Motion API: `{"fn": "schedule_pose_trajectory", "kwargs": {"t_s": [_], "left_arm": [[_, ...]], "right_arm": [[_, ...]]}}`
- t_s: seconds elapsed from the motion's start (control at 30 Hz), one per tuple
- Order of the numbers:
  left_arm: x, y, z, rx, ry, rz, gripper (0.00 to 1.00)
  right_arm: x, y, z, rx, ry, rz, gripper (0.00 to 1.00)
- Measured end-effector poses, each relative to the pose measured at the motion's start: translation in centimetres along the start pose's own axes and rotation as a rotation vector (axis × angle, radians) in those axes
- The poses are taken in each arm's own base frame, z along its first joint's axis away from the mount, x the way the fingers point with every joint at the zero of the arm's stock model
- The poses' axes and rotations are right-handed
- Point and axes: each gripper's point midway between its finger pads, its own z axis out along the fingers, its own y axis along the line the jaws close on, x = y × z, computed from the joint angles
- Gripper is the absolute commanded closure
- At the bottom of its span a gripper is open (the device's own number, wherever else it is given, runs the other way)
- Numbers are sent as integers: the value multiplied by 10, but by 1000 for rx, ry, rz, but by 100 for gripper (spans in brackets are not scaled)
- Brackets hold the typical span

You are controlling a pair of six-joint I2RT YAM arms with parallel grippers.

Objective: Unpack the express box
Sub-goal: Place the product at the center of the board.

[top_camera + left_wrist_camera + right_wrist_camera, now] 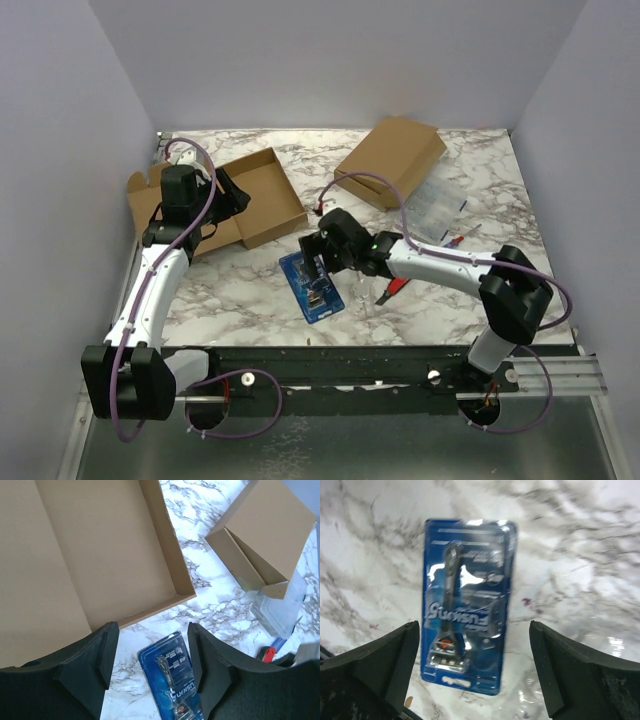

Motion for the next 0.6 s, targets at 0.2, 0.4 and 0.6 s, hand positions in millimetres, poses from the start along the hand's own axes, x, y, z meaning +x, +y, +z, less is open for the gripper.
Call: {"fn": "schedule_pose_trajectory", "kwargs": {"t_s": [0.2,0.4,0.6], "left_arm": [[2,-8,0,30,9,8,36],[3,-9,0,36,10,9,36],[4,-12,0,49,18,11,36]], "right_arm": [[-49,-59,-22,81,-86,129,2],[-103,-181,-52,174,-250,572,5],[-94,-281,-62,220,-376,951,8]]}}
